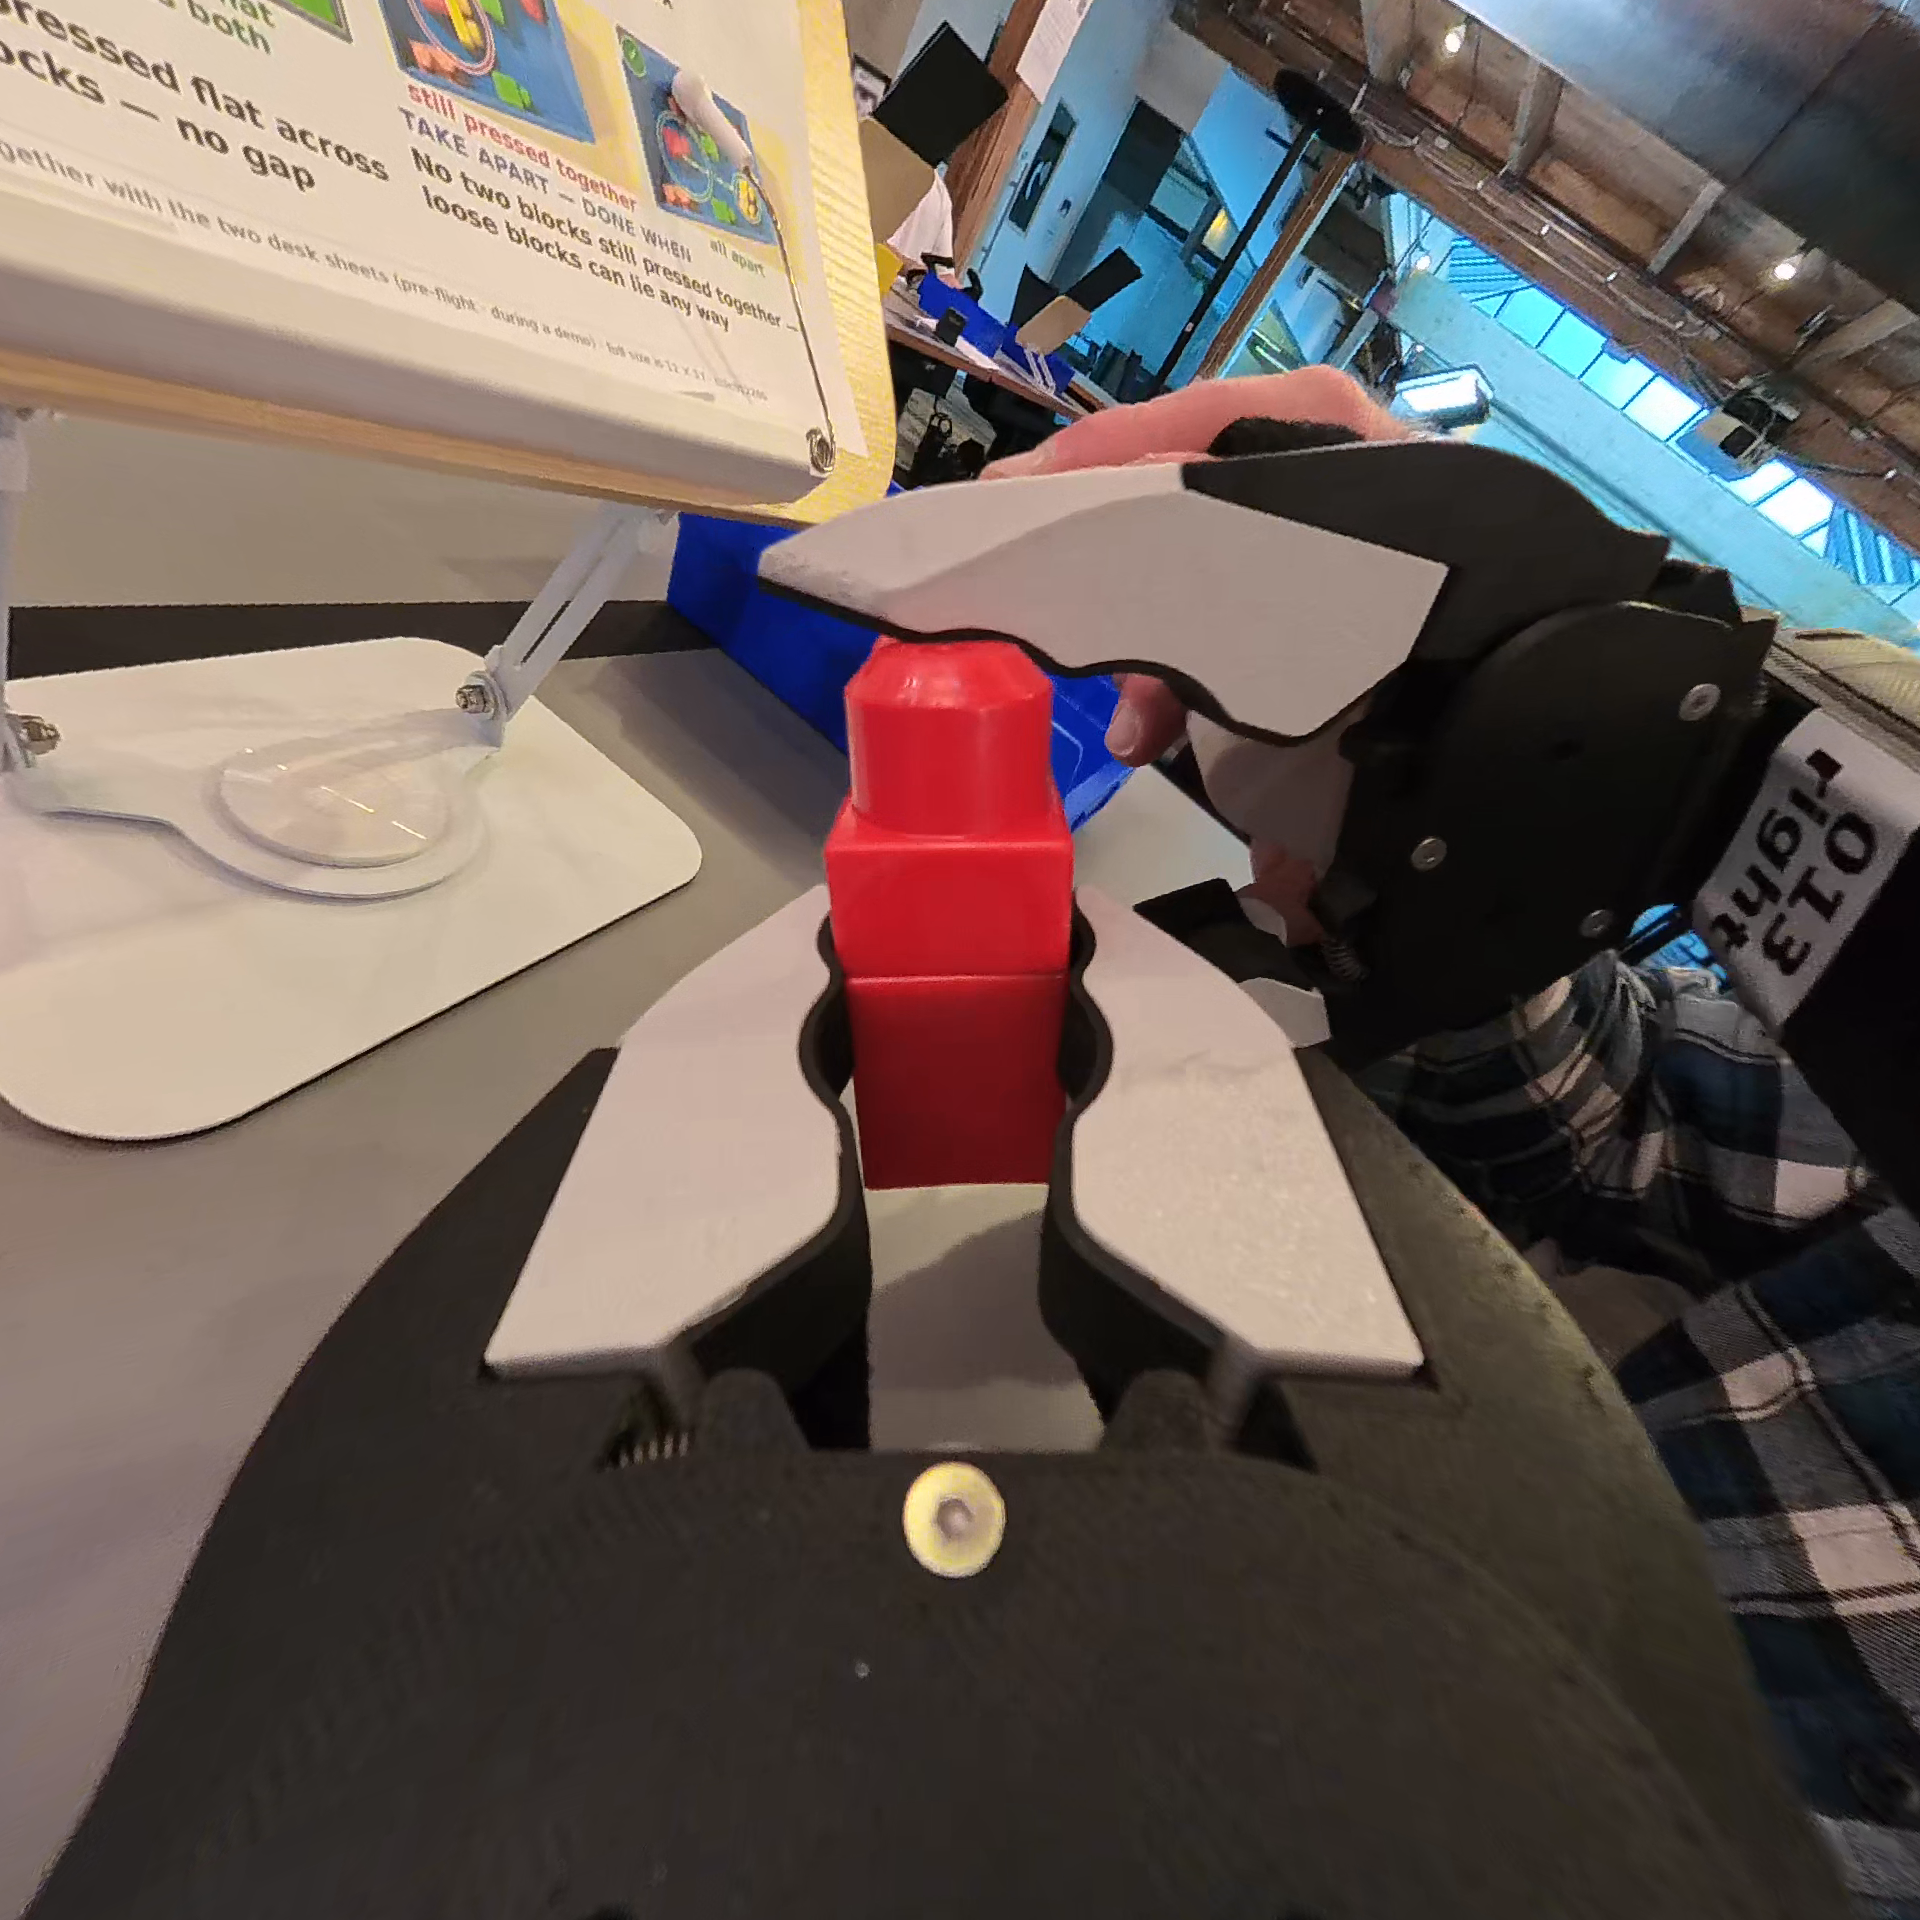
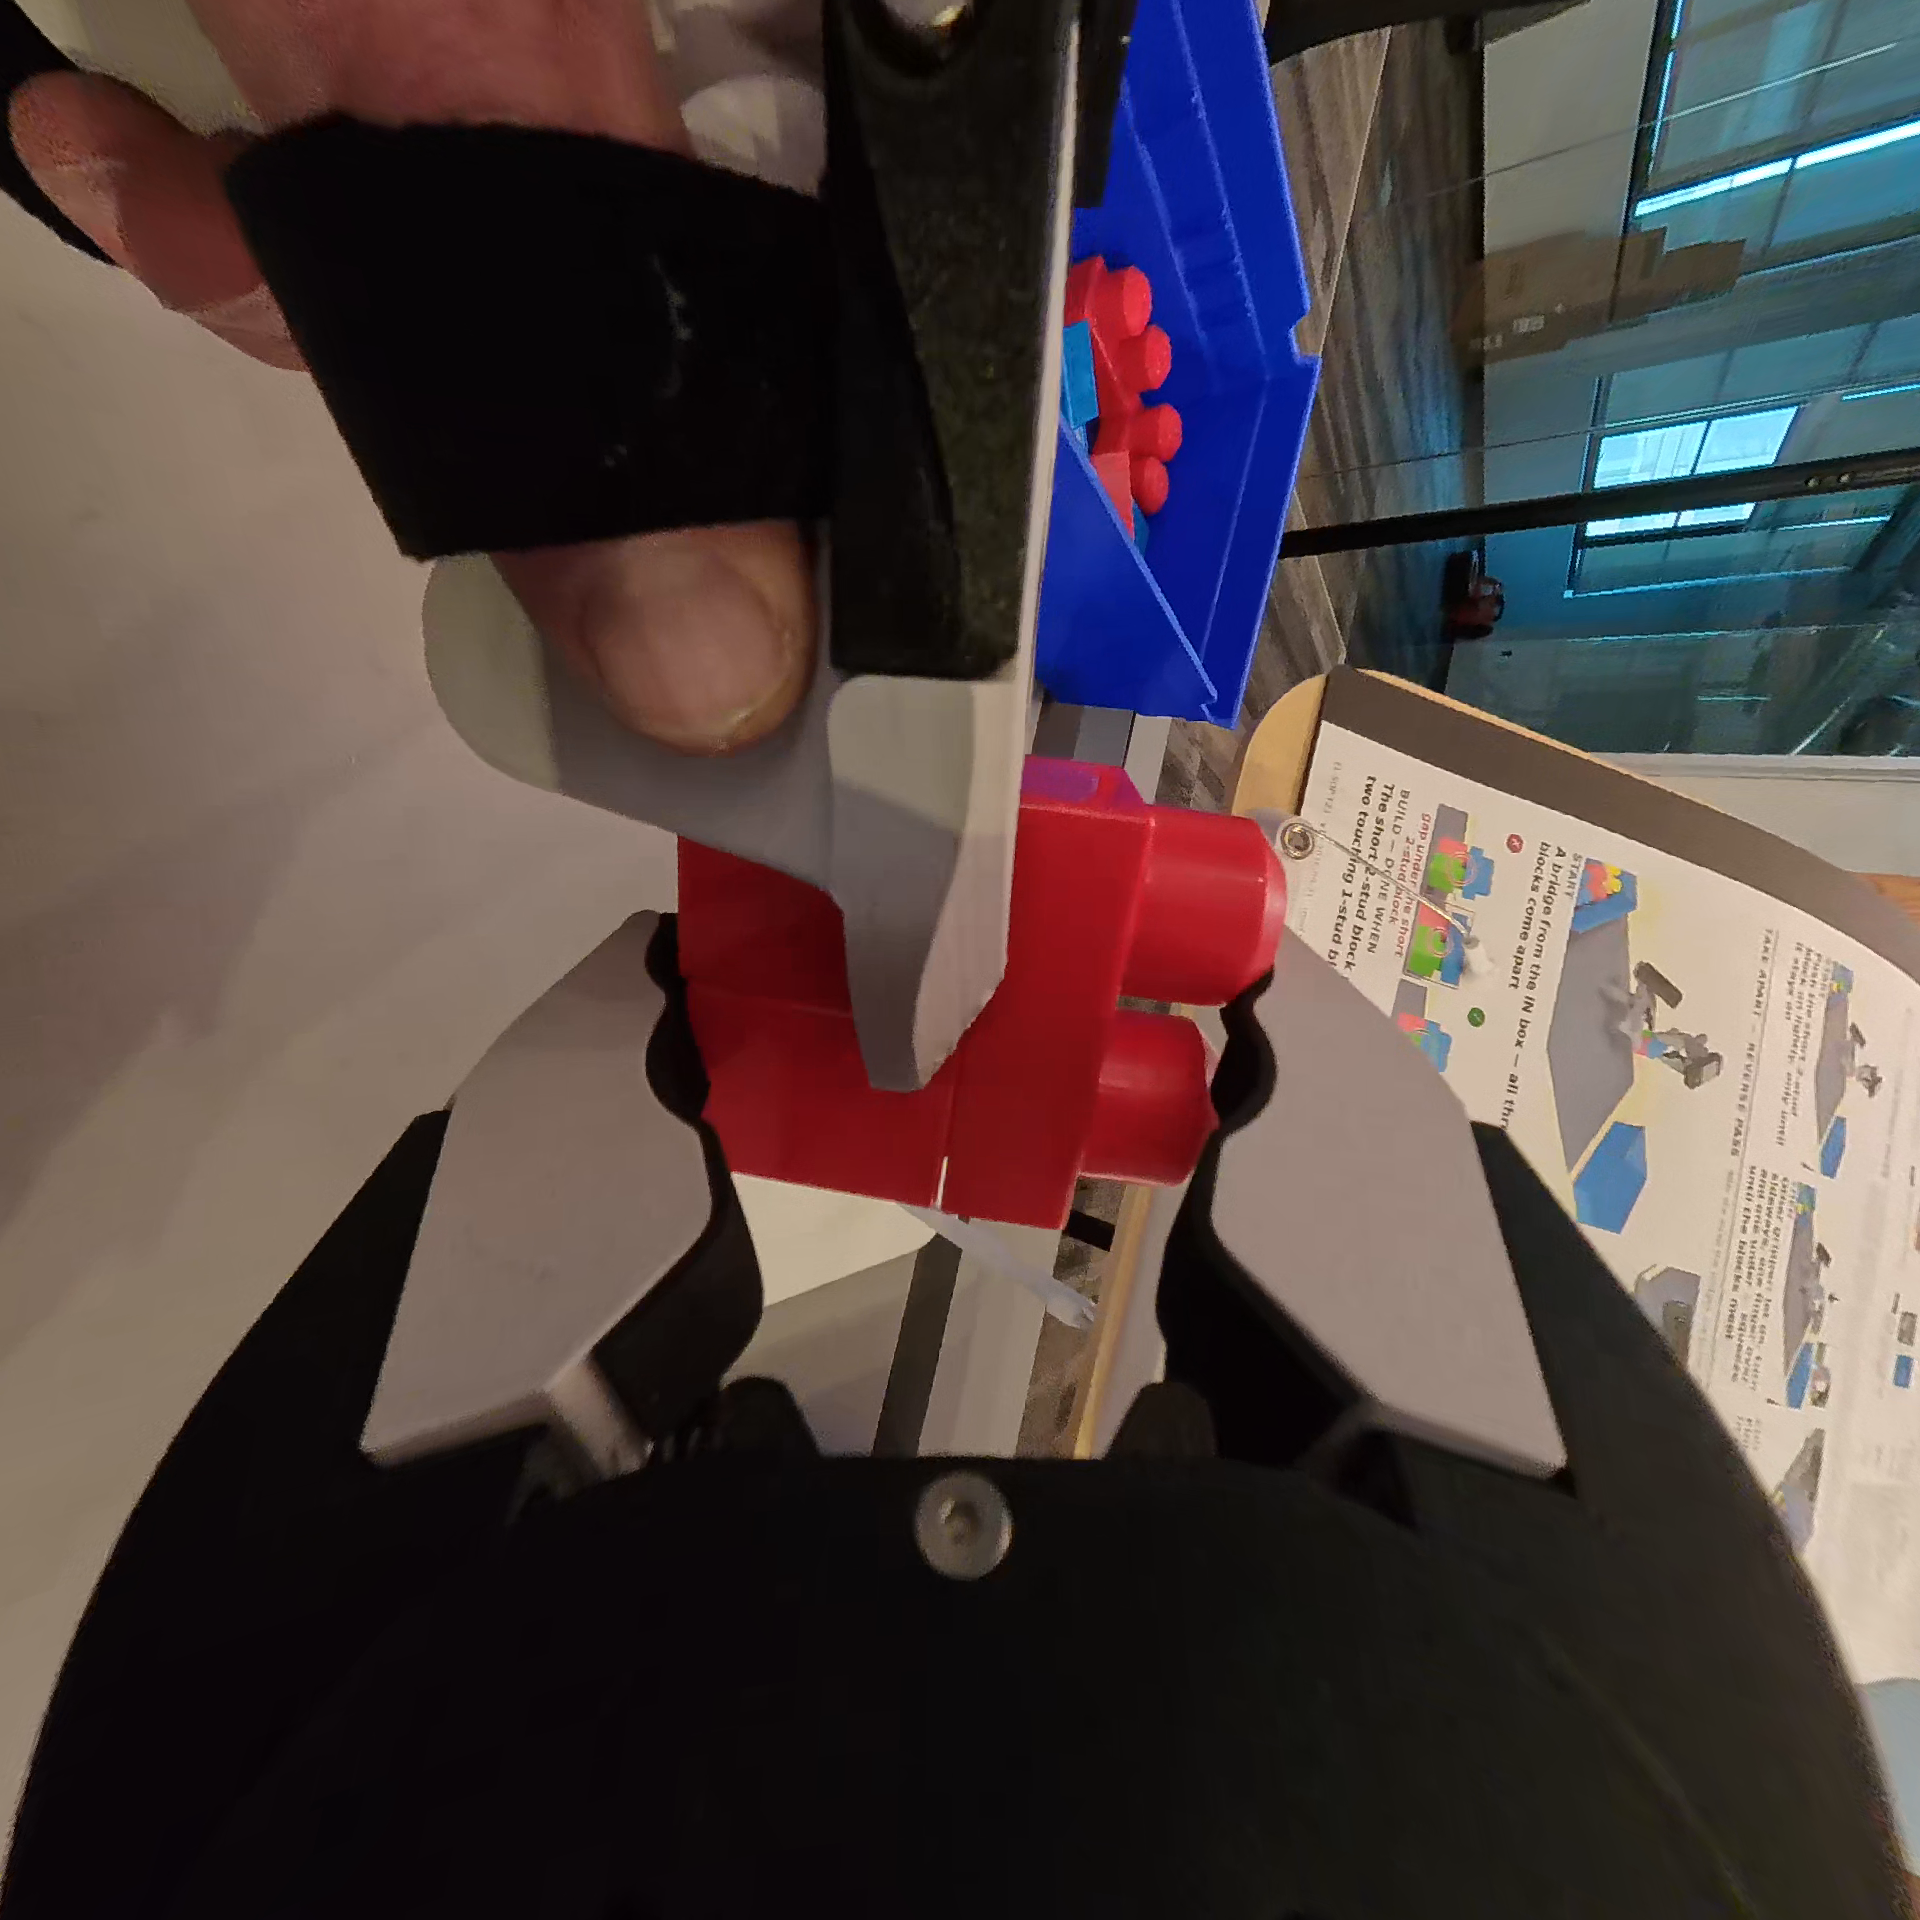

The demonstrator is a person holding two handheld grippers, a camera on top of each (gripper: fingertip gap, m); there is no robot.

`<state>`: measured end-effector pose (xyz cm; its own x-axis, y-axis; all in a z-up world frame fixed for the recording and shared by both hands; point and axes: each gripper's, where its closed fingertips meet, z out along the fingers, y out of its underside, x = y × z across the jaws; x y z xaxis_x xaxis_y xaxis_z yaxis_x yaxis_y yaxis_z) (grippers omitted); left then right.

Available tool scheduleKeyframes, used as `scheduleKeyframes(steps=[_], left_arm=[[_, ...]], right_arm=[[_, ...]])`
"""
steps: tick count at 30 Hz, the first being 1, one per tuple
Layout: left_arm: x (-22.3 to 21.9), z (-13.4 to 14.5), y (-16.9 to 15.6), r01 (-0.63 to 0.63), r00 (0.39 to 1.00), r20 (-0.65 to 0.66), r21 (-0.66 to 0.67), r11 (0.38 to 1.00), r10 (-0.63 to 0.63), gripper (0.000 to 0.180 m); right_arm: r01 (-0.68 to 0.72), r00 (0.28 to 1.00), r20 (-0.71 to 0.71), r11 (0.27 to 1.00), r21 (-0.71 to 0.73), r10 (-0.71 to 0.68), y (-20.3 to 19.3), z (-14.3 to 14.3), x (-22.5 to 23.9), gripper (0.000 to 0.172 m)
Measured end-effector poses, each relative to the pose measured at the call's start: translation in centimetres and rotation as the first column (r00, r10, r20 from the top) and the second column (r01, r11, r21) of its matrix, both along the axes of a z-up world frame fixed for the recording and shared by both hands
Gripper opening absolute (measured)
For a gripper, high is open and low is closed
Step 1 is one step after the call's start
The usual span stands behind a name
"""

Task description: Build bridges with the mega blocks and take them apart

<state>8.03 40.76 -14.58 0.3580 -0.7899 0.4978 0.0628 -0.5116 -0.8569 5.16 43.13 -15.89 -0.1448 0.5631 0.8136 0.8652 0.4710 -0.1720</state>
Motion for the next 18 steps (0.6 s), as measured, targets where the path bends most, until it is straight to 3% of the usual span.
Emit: scheduleKeyframes(steps=[9, 15, 18], left_arm=[[-0.3, 2.5, -0.9, 0.122, 0.975, 0.190, -0.011, 0.993, -0.118, 0.042], [-1.7, 4.2, -1.3, 0.259, 0.874, 0.436, -0.046, 0.965, -0.214, 0.051], [-1.0, 3.8, -1.8, 0.331, 0.836, 0.483, -0.061, 0.942, -0.263, 0.065]], right_arm=[[-0.053, 0.986, -0.161, 0.998, -0.032, 0.047, -0.5, 1.6, 0.1, 0.099], [-0.132, 0.962, -0.249, 0.988, -0.076, 0.109, -1.4, 2.4, 0.5, 0.099], [-0.204, 0.938, -0.303, 0.974, -0.100, 0.166, -2.6, 3.0, 0.0, 0.099]])
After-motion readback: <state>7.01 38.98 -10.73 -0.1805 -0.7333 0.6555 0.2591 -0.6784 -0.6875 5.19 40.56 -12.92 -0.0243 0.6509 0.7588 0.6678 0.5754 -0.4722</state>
